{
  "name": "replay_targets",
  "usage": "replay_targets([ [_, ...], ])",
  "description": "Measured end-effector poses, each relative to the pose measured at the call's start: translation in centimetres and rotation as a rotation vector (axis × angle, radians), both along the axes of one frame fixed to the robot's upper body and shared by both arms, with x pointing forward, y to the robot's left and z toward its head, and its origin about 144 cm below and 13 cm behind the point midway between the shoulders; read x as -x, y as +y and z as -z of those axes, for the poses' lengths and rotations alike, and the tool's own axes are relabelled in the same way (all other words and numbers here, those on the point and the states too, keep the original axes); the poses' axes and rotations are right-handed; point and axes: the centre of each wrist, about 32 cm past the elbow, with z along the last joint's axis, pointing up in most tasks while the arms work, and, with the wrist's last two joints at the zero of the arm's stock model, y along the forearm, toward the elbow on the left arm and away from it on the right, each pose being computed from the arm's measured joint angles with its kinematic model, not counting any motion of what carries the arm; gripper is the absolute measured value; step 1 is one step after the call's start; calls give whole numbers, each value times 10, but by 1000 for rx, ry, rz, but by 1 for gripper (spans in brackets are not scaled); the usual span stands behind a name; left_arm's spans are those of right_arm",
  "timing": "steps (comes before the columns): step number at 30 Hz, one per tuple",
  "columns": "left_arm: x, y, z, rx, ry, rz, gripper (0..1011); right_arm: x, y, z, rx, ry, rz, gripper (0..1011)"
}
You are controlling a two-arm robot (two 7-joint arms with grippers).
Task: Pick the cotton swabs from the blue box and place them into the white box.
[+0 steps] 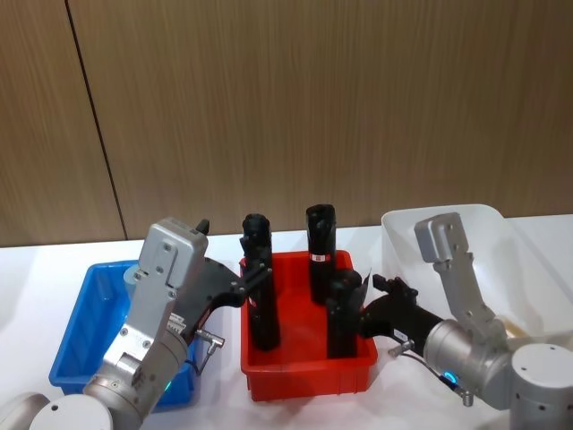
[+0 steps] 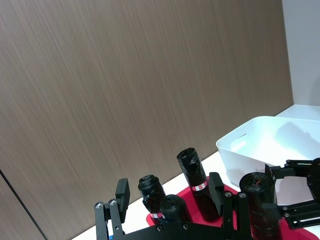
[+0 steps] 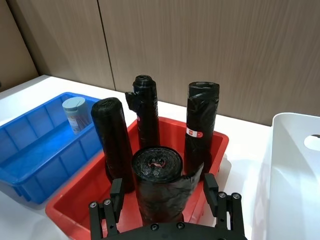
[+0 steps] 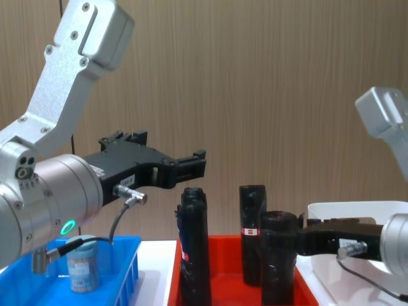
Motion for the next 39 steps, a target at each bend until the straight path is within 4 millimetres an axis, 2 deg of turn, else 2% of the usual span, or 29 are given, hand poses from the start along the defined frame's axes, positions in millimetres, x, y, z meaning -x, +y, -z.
replay_targets([
  [25, 0, 0, 0, 0, 0, 0, 1004, -24, 22, 9, 40, 1, 15, 993],
  [33, 0, 0, 0, 0, 0, 0, 1004, -28, 26, 10, 48, 0, 19, 815],
  [39, 0, 0, 0, 0, 0, 0, 1004, -29, 27, 10, 48, -3, 21, 629],
])
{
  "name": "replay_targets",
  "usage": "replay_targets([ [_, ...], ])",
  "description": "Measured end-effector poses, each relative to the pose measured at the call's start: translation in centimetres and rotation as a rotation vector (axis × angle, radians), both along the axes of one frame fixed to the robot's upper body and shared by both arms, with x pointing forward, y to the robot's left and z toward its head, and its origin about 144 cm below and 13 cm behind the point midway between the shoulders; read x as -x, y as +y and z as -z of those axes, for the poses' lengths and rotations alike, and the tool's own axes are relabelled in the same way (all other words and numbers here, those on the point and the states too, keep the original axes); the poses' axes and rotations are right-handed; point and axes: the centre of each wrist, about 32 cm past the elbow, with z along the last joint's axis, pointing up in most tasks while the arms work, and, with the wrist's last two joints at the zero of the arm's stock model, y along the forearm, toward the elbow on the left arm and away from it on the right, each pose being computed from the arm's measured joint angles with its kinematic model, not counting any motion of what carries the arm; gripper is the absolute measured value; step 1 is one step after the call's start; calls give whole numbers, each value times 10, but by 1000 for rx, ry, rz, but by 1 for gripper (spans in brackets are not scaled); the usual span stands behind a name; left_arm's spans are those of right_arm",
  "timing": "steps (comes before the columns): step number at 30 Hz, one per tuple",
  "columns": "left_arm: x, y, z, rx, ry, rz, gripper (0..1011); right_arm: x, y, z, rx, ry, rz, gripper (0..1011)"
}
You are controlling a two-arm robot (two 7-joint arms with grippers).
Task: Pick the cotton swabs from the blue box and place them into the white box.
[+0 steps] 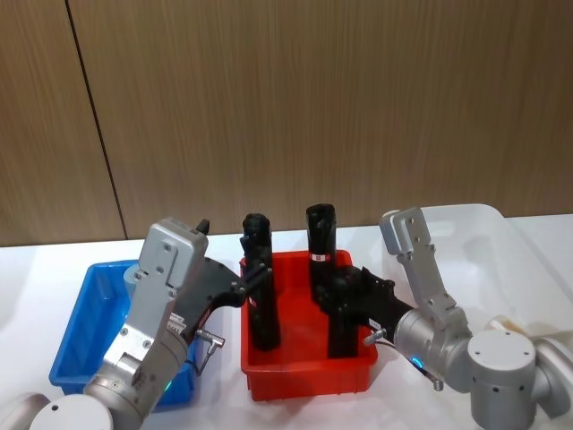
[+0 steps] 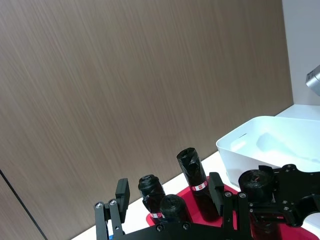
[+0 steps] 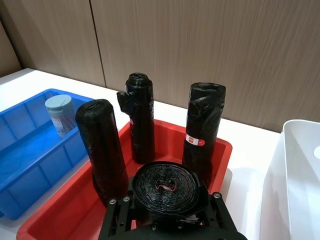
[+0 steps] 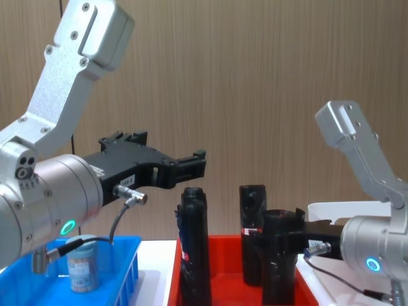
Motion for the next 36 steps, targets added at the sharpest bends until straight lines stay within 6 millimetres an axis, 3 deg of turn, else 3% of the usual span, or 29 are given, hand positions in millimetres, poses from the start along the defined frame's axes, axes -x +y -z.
replay_targets([
  [4, 0, 0, 0, 0, 0, 0, 1004, 1, 1, -3, -5, -9, 1, 547],
  [14, 0, 0, 0, 0, 0, 0, 1004, 6, -1, -15, -19, -47, 1, 523],
  [36, 0, 0, 0, 0, 0, 0, 1004, 14, -32, -77, -65, -235, 79, 523],
])
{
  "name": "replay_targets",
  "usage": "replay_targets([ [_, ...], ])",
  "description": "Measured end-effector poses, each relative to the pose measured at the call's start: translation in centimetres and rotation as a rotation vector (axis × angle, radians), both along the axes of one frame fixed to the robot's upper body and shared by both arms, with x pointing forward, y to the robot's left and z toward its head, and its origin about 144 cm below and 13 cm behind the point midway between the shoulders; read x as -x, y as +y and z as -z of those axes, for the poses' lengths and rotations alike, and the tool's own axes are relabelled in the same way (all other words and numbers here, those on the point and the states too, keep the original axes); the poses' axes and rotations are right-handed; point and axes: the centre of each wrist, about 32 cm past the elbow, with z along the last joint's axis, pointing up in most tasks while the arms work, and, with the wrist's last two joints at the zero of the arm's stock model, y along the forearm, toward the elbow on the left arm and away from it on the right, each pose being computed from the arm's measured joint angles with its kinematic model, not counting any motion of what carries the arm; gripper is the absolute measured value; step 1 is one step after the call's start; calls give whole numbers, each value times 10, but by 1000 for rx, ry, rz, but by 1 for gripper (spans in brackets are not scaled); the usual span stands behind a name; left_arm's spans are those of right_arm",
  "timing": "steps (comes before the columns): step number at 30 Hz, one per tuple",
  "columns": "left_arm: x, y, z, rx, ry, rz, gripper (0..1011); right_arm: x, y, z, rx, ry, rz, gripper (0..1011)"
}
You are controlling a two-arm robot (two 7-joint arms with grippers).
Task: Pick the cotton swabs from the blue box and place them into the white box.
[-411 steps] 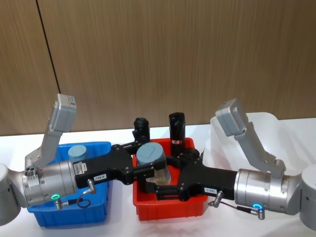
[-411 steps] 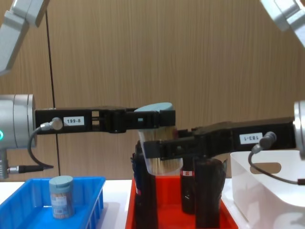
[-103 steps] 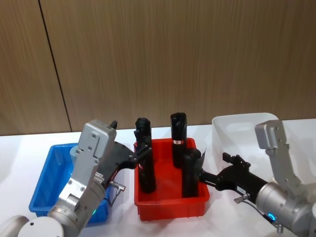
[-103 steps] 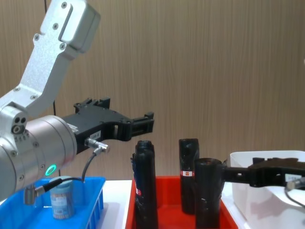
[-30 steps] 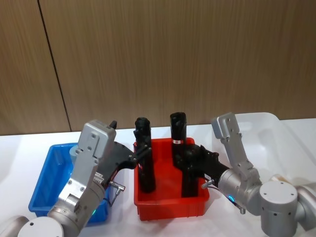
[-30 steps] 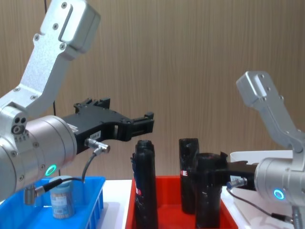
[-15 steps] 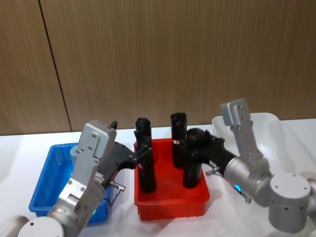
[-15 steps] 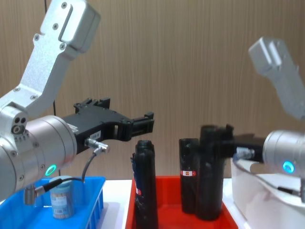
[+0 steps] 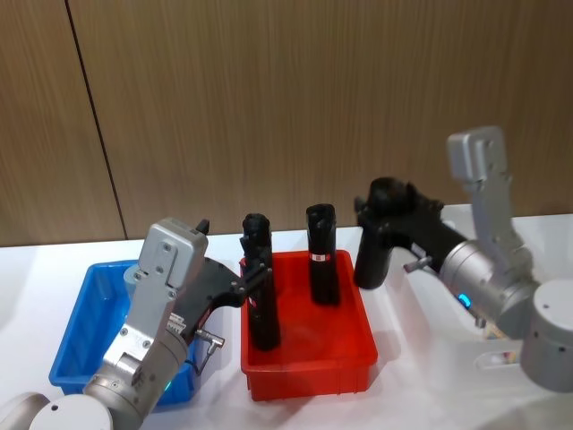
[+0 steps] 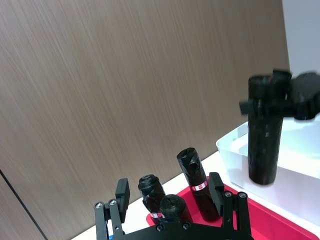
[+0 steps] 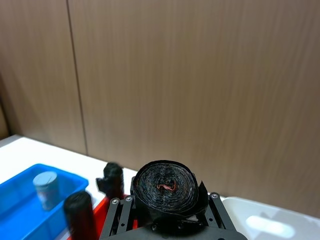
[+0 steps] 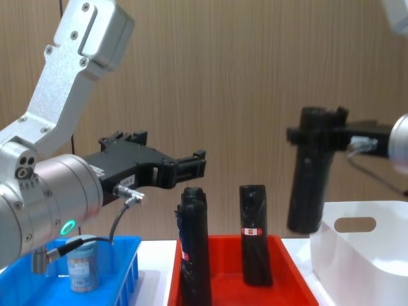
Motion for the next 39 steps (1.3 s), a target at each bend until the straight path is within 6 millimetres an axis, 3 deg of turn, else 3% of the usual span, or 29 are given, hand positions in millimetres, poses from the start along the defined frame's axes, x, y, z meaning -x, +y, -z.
replay_targets([
  [11, 0, 0, 0, 0, 0, 0, 1004, -3, -24, -18, 2, -68, 70, 523],
  [18, 0, 0, 0, 0, 0, 0, 1004, -10, -37, -20, 7, -78, 111, 523],
  [36, 0, 0, 0, 0, 0, 0, 1004, -36, -59, 10, 38, -1, 199, 524],
  [39, 0, 0, 0, 0, 0, 0, 1004, -39, -61, 16, 41, 11, 208, 590],
])
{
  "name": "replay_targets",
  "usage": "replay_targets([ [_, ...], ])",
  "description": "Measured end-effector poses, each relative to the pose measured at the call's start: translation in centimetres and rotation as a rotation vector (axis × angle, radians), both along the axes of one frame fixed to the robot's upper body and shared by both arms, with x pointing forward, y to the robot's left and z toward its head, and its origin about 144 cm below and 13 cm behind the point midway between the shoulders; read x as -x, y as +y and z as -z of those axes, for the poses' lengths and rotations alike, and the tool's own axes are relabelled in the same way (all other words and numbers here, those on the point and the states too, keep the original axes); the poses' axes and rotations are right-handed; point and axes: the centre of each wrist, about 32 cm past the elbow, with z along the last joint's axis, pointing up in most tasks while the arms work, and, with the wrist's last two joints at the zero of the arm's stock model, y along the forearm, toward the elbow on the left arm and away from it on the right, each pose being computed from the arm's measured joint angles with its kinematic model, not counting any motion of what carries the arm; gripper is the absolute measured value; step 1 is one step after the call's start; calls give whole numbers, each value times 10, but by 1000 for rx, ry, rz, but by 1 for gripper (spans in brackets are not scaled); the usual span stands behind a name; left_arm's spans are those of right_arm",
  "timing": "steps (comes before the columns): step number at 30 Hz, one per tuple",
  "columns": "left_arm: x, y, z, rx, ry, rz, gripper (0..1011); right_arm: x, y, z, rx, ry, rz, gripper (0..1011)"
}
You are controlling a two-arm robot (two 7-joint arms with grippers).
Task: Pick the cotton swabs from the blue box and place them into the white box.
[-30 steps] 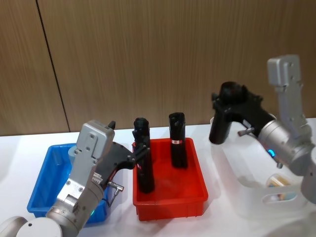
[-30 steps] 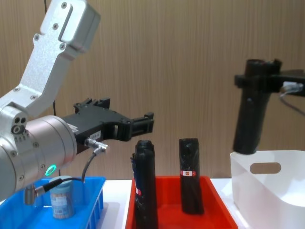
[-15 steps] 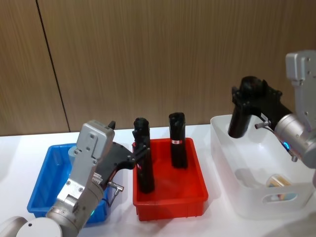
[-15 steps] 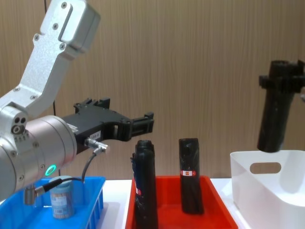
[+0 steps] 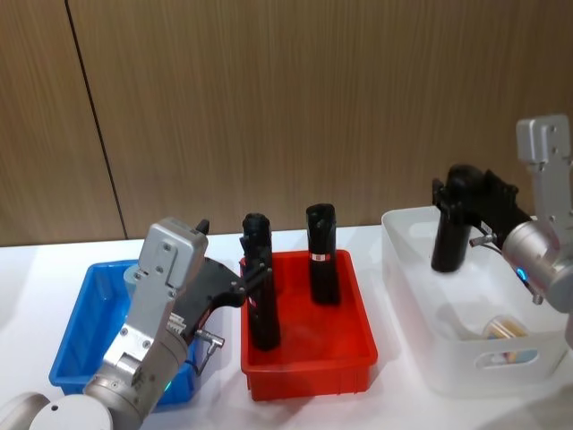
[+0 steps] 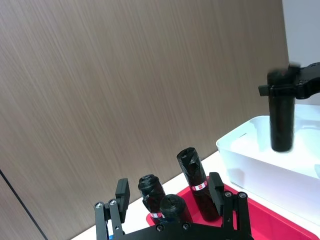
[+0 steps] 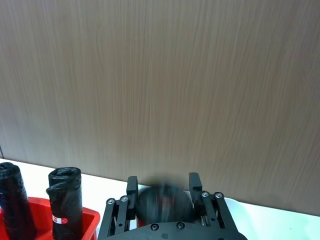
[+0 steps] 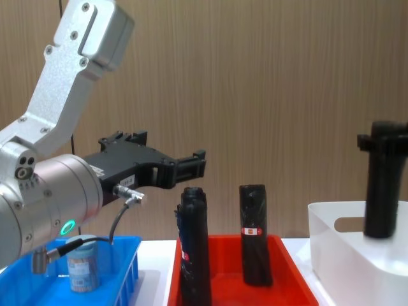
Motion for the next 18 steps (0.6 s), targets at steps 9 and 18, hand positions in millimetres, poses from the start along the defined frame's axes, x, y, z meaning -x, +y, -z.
replay_targets([
  [9, 0, 0, 0, 0, 0, 0, 1004, -3, -1, 8, 1, 15, 14, 828],
  [18, 0, 0, 0, 0, 0, 0, 1004, -3, -1, 11, 5, 8, 19, 1002],
])
